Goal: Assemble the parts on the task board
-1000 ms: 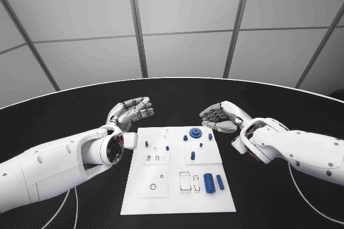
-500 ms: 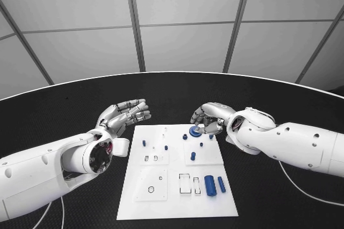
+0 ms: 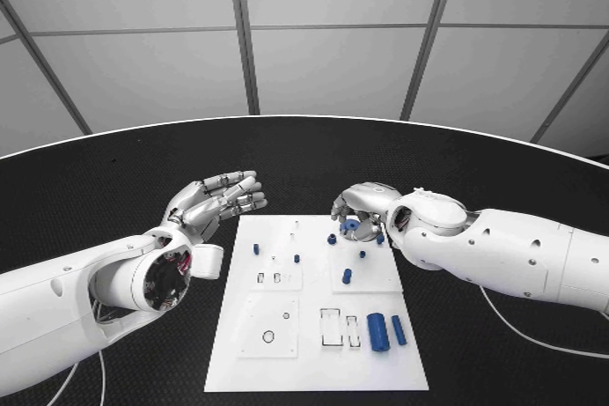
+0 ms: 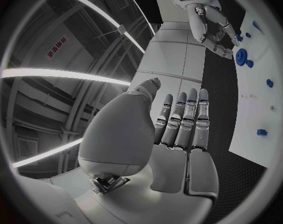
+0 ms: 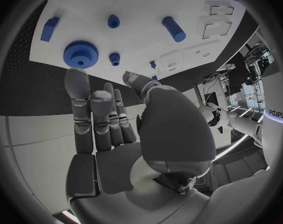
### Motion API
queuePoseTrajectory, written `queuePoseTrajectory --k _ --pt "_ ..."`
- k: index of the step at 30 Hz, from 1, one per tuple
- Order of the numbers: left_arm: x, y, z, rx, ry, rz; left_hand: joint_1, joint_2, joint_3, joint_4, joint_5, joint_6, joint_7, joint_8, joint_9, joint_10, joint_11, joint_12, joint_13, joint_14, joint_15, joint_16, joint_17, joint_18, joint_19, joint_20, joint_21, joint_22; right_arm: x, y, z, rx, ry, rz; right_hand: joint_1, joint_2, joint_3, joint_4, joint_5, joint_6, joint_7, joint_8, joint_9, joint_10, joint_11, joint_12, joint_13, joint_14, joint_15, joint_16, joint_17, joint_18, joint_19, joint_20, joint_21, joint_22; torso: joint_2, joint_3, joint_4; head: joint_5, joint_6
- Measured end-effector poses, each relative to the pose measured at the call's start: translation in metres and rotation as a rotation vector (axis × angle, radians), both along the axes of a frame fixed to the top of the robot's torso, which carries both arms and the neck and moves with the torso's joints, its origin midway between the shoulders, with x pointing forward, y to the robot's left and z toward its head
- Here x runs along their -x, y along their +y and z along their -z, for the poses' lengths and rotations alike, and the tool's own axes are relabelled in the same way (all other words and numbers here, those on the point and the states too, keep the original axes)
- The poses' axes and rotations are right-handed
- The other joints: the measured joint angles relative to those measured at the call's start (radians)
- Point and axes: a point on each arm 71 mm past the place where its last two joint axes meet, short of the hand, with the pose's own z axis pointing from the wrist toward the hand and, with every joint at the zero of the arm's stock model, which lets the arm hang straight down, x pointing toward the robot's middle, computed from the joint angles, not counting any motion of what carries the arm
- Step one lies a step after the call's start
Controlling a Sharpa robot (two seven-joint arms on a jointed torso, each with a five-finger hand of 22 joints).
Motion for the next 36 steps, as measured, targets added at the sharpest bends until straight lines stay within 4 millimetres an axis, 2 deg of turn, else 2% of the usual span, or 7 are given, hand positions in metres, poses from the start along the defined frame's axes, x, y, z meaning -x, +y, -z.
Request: queuePoseTrajectory --k 1,6,18,19,21,32,36 --pt "0.0001 0.0001 -0.0010 0.000 -0.002 0.001 0.000 0.000 0.003 -0.001 0.000 0.000 0.000 -0.003 -0.001 0.000 0.000 0.000 0.000 0.000 0.000 0.000 -0.001 0.000 0.000 0.000 0.000 -0.001 0.0001 0.0008 0.0001 0.004 0.002 -0.002 0.000 0.000 0.001 0.001 0.000 0.000 0.000 0.000 0.002 -0.003 0.001 0.000 0.002 0.000 0.000 0.028 0.026 -0.010 0.001 0.001 0.014 0.016 0.003 -0.0012 0.0013 -0.001 0.000" --pt "0.0005 0.0010 -0.0051 0.000 -0.007 0.002 0.000 0.000 0.003 -0.001 0.000 0.000 0.000 -0.003 -0.001 0.000 0.000 0.000 0.000 0.000 0.000 0.000 -0.001 0.000 0.000 0.000 0.000 -0.001 0.0001 0.0049 0.0008 0.018 0.012 -0.009 0.004 -0.004 0.003 0.005 0.000 -0.007 0.000 0.000 0.008 -0.006 0.004 0.006 0.010 0.000 0.000 0.109 0.100 -0.010 0.002 0.002 0.052 0.058 0.013 -0.0045 0.0055 -0.003 0.001" --pt "0.0008 -0.0006 -0.0078 0.003 -0.009 0.012 0.000 0.000 0.003 -0.001 -0.004 0.000 0.000 -0.003 -0.001 0.000 0.000 -0.006 0.000 -0.004 0.004 -0.004 -0.002 0.000 0.000 0.000 0.000 -0.002 -0.0034 0.0090 0.0030 0.049 0.018 -0.011 0.004 -0.004 0.004 0.010 0.000 -0.011 -0.003 0.000 0.015 -0.010 0.001 0.012 0.016 0.000 0.000 0.184 0.171 -0.014 0.019 0.002 0.098 0.107 0.029 -0.0055 0.0100 -0.006 0.011" --pt "0.0009 -0.0006 -0.0079 0.003 -0.009 0.013 0.000 0.000 0.003 -0.001 -0.004 0.000 0.000 -0.003 -0.002 0.000 0.000 -0.006 0.000 -0.004 0.004 -0.004 -0.002 0.000 0.000 0.000 0.000 -0.002 -0.0036 0.0092 0.0031 0.053 0.015 -0.011 0.004 -0.004 0.005 0.011 0.000 -0.014 -0.001 0.000 0.018 -0.014 0.005 0.013 0.019 0.004 0.004 0.195 0.178 -0.042 0.045 0.005 0.210 0.251 0.030 -0.0053 0.0101 -0.006 0.011" --pt "0.0010 -0.0006 -0.0081 0.003 -0.008 0.014 0.000 0.000 0.003 -0.001 -0.004 0.000 0.000 -0.003 -0.001 0.000 0.000 -0.006 0.000 -0.004 0.004 -0.004 -0.002 0.000 0.000 0.000 0.000 -0.002 -0.0039 0.0097 0.0032 0.060 0.012 -0.012 0.004 -0.004 0.008 0.014 0.000 -0.018 -0.003 0.004 0.024 -0.015 0.006 0.019 0.023 0.005 0.006 0.212 0.190 -0.057 0.051 0.008 0.289 0.341 0.032 -0.0052 0.0104 -0.007 0.013" --pt "0.0021 -0.0009 -0.0090 0.004 -0.004 0.023 0.000 0.000 0.005 0.002 -0.004 0.000 0.000 -0.007 -0.003 0.000 0.000 -0.006 0.000 -0.004 0.004 -0.011 -0.002 0.000 0.000 0.000 0.000 -0.003 -0.0069 0.0093 0.0052 0.081 0.019 -0.003 0.004 -0.004 0.016 0.022 0.000 -0.018 -0.003 0.013 0.039 -0.015 0.006 0.028 0.033 0.005 0.006 0.267 0.238 -0.057 0.051 0.008 0.385 0.457 0.041 -0.0039 0.0107 -0.009 0.012" --pt "0.0022 -0.0006 -0.0095 0.004 -0.004 0.023 0.000 0.000 0.005 0.002 -0.004 0.000 0.000 -0.007 -0.003 0.000 0.000 -0.006 0.000 -0.004 0.004 -0.011 -0.002 0.000 0.000 0.000 0.000 -0.003 -0.0078 0.0097 0.0060 0.088 0.026 -0.003 0.004 -0.004 0.019 0.025 0.000 -0.018 -0.003 0.020 0.044 -0.013 0.004 0.032 0.037 0.005 0.006 0.285 0.253 -0.068 0.056 0.014 0.415 0.493 0.044 -0.0038 0.0108 -0.007 0.012"
